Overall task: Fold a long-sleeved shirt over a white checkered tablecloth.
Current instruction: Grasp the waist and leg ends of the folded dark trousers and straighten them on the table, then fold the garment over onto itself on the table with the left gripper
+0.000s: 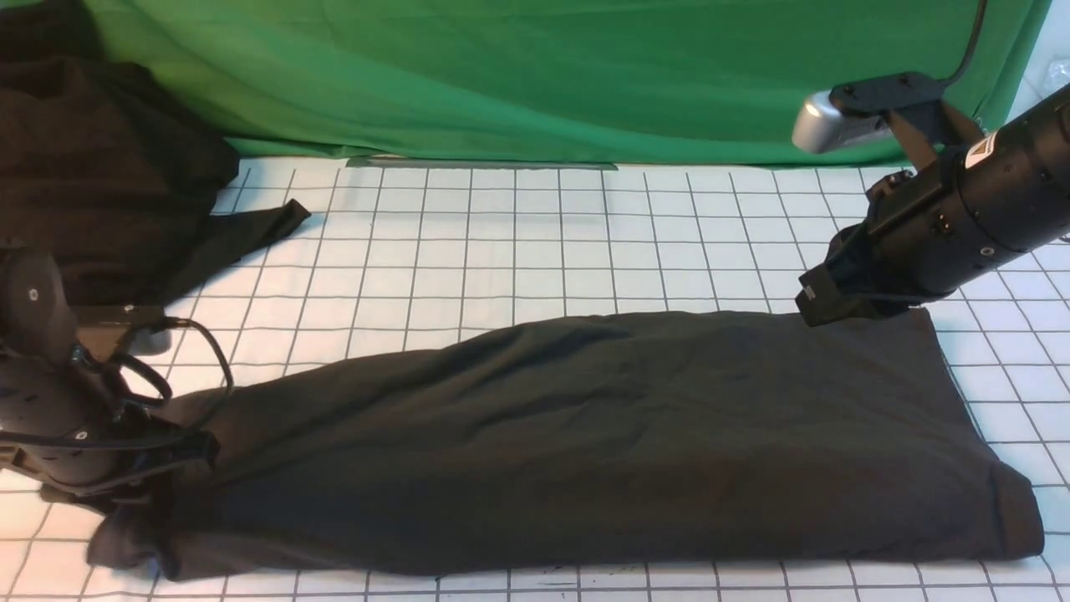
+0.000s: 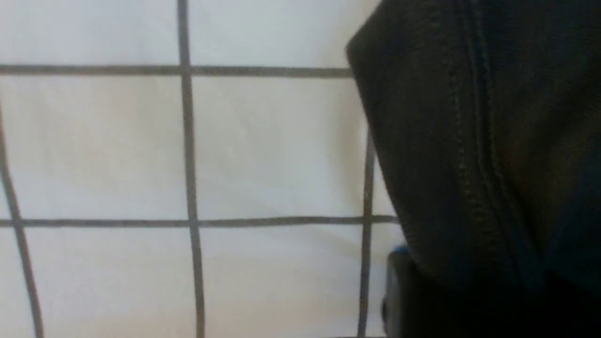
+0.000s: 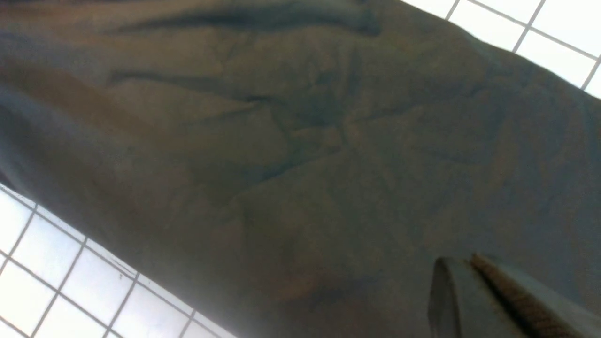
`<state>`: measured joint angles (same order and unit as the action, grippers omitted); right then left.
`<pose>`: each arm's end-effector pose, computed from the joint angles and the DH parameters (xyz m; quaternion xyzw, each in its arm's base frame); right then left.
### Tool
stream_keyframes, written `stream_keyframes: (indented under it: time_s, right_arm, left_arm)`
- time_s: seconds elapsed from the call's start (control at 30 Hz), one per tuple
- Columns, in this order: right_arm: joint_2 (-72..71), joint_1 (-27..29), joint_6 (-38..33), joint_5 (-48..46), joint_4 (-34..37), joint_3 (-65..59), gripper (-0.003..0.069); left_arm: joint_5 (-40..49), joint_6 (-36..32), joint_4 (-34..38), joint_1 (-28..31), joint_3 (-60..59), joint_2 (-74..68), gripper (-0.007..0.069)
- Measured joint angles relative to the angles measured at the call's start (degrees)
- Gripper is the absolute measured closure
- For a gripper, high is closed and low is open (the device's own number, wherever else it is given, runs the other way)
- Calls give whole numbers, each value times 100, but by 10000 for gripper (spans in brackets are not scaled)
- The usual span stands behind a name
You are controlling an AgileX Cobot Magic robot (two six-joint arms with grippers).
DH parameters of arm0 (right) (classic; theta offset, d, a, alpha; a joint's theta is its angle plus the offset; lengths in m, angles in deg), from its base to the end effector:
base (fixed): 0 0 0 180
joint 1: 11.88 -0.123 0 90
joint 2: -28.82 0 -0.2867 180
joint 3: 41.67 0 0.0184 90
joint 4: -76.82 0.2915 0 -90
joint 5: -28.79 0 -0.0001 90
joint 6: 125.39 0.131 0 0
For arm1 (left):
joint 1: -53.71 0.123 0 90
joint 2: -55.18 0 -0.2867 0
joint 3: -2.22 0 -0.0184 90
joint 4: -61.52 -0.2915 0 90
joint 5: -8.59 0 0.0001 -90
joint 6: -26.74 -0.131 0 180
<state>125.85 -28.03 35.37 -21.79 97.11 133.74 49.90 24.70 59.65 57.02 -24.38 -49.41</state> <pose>0.3616 0.1413 0.2571 -0.2181 0.9334 0.1525 0.2407 0.3200 0.0213 0.0925 0.0005 0.9978 0.0146 0.0648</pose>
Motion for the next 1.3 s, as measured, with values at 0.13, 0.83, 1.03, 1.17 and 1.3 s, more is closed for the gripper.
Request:
stream_keyframes:
  time_s: [0.13,0.83,1.03,1.17,1.3]
  right_arm:
    - [0,0,0,0,5,0,638]
    - [0,119,-85,-145,-115,0,637]
    - [0,823,72,-394,-448,0,621]
    - [0,1470,156,-503,-511,0,606]
    - [0,2100,173,-563,-517,0,594]
  left_arm:
    - [672,145,-565,-29,258,130,564]
    - [2811,-209,-1240,-1784,3801,722,565]
    - [2847,236,-729,-3048,4956,-246,565]
    - [2853,572,-576,-3757,5718,-904,565]
    - [2858,952,-353,-4387,6494,-1544,565]
